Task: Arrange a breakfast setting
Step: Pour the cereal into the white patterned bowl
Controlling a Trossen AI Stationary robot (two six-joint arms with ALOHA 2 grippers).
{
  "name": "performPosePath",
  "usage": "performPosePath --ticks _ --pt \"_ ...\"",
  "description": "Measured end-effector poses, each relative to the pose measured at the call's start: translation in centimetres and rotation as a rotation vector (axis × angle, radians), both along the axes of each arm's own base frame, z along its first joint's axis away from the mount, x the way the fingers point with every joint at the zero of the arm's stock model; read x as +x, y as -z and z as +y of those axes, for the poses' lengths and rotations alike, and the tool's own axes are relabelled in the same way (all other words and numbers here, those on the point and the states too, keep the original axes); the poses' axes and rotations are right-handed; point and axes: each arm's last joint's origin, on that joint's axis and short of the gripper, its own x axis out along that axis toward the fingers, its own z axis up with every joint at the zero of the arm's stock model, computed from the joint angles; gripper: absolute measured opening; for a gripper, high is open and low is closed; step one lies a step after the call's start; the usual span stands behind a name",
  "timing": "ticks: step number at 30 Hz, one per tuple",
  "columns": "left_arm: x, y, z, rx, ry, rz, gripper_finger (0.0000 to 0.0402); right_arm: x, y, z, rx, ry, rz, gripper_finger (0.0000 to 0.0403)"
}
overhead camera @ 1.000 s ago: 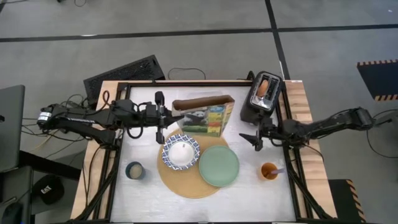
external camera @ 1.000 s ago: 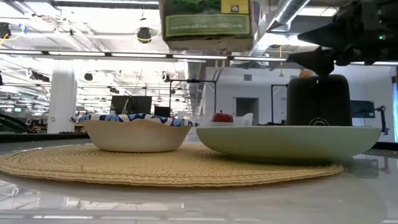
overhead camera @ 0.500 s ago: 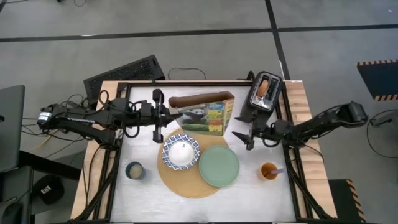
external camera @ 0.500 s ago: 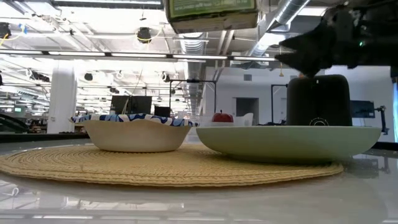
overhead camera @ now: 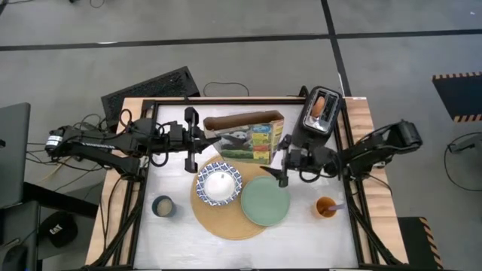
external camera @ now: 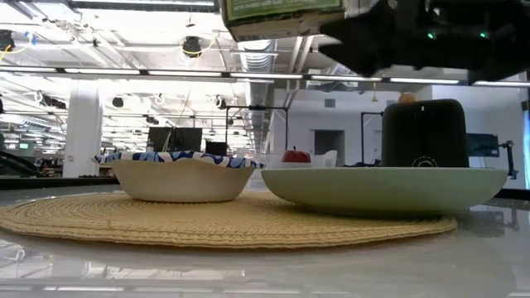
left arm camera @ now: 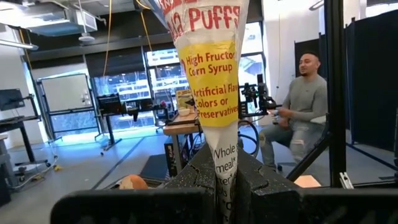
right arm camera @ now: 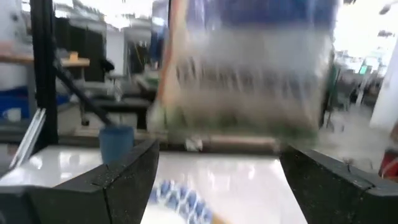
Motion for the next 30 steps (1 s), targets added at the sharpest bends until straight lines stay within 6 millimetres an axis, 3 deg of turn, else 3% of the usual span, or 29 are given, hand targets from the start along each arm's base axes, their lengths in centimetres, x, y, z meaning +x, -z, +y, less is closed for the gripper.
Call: performPosePath --ticks 12,20,30 --pt "0.4 -0.1 -0.1 -0.003 0.027 -0.03 0.0 3.1 -1.2 -0.1 -0.083 -0.091 -0.237 0.0347" --pt "1.4 0.2 -0.2 0.001 0.056 -0.058 0.0 3.7 -1.7 0.3 -0.112 -0.095 -0.258 0.0332" --pt "0.9 0.6 -0.3 0.0 0.051 0.024 0.0002 1.1 -2.4 1.5 -0.162 0.0 -0.203 0.0208"
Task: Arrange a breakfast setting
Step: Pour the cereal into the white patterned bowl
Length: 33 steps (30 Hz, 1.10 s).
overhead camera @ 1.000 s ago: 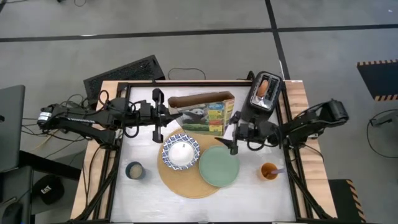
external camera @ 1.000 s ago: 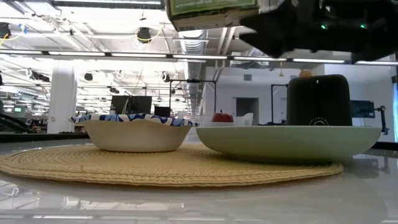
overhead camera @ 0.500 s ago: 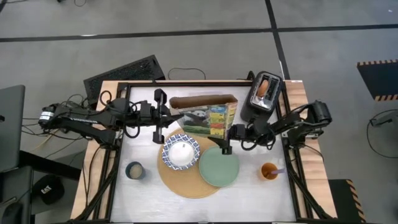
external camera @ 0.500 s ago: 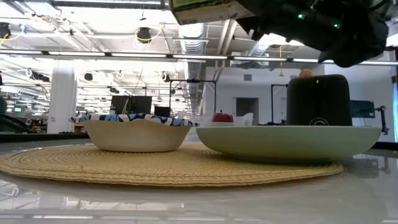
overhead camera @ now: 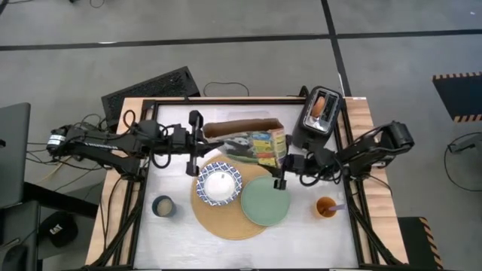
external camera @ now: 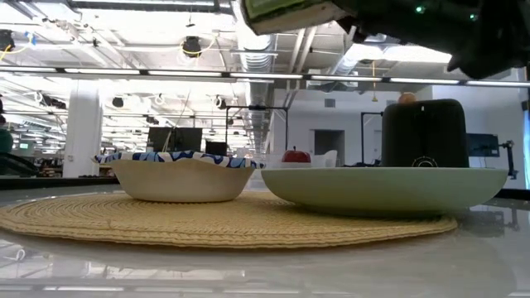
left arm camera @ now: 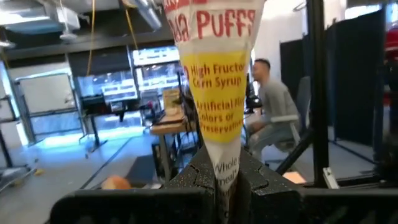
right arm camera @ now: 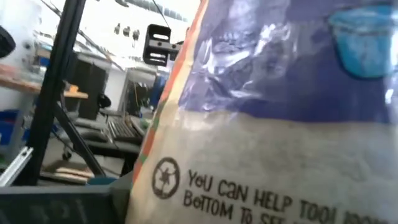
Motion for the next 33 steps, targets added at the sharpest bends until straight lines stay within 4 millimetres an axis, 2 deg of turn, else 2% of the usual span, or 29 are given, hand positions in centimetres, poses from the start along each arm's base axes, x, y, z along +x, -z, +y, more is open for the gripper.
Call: performPosePath --ticks 5,11,17,20,28,33 --pt "0.0 0.3 0.2 -0.018 -0.052 0.033 0.0034 -0.9 -1.0 -0.1 0.0 0.019 0.061 0.0208" --pt "-0.4 0.7 0.2 -0.039 -0.063 0.099 0.0109 -2.3 -2.1 0.3 0.004 0.025 0.155 0.0208" --pt "-2.0 1.7 0.1 -0.084 -0.097 0.284 0.0188 -4.5 -2.6 1.4 0.035 0.03 0.313 0.0208" --pt "-2.7 2.5 -0.1 -0.084 -0.089 0.387 0.0213 -5.8 -2.8 1.7 0.068 0.001 0.384 0.0207" --pt "-3.3 4.0 -1.4 -0.095 -0.05 0.531 0.0218 -8.5 -2.8 2.5 0.151 -0.087 0.543 0.0207" --pt "-3.5 6.3 -2.2 -0.086 -0.026 0.563 0.021 -9.0 -3.3 3.0 0.191 -0.113 0.645 0.0207"
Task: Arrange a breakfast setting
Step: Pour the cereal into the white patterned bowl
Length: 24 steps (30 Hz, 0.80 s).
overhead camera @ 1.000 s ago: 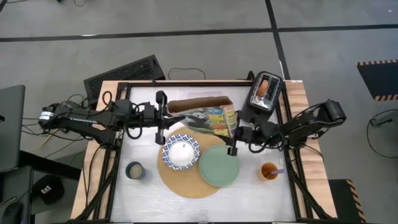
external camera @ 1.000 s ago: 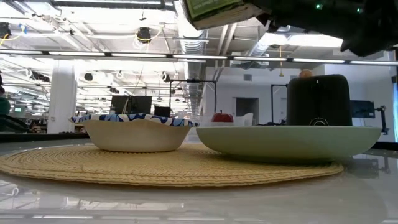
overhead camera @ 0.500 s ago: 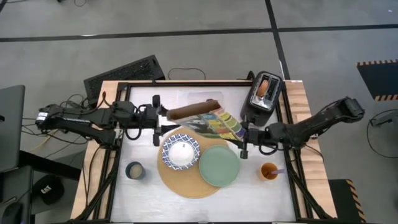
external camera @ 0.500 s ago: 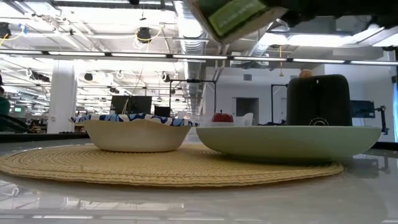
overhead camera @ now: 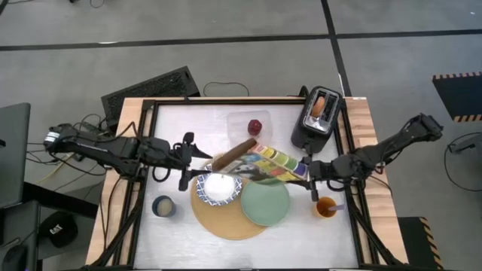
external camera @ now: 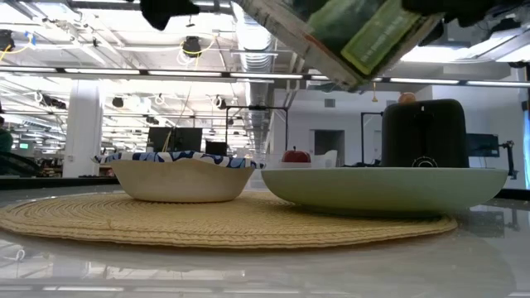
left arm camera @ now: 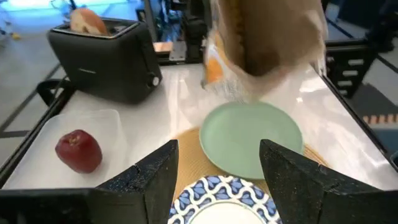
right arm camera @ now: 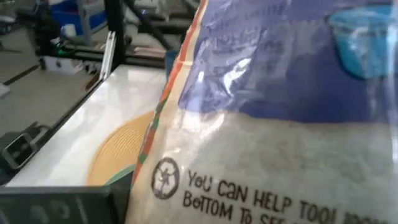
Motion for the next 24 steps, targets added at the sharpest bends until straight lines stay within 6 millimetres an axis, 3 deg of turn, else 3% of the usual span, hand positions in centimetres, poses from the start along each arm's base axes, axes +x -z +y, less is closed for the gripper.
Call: performPosePath --ticks 5,9,17,24 --pt "-0.1 2.8 -0.8 -0.049 0.013 0.004 0.0205 0.0 -0.8 0.2 0.022 0.011 0.103 0.0207" --pt "-0.6 3.7 -1.5 -0.054 -0.006 0.031 0.0204 0.2 -1.7 0.3 0.042 0.036 0.196 0.0207" --pt "-2.1 4.4 -1.6 0.017 -0.104 0.128 0.0203 1.9 -3.2 1.1 0.02 0.058 0.357 0.0207" --pt "-3.5 3.3 -1.6 0.017 -0.076 0.06 0.0203 3.7 -4.7 2.0 0.009 0.07 0.486 0.0207"
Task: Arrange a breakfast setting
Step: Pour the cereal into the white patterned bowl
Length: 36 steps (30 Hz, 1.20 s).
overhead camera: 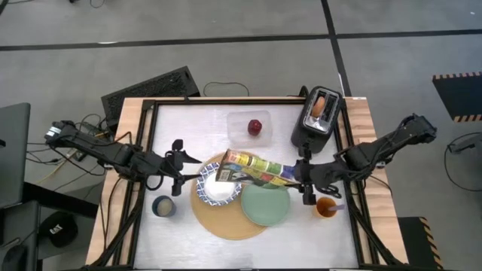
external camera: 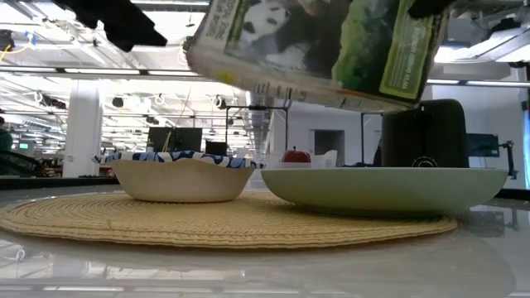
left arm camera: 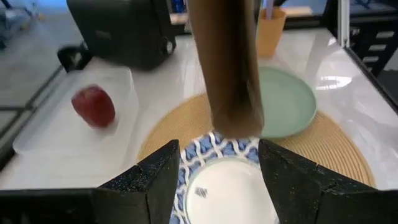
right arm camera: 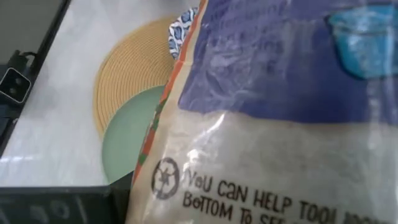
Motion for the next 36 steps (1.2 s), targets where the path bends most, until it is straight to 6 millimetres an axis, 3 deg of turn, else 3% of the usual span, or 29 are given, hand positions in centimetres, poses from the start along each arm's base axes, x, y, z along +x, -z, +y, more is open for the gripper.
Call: performPosePath --ticks 7,13,25,36 --pt "-1.4 1.2 0.5 -0.004 0.007 -0.077 0.0203 1.5 -1.5 0.7 -0.023 -0.001 0.111 0.0207" --pt "-2.4 0.6 0.8 -0.036 0.001 -0.137 0.0203 2.3 -2.8 1.0 -0.042 0.013 0.187 0.0207" --pt "-1.9 0.9 0.7 -0.053 -0.012 -0.122 0.0203 4.4 -2.7 0.5 -0.027 0.032 0.339 0.0207" --pt "-1.9 0.8 0.7 -0.057 -0.018 -0.134 0.0203 6.7 -3.9 0.9 -0.052 0.02 0.448 0.0191"
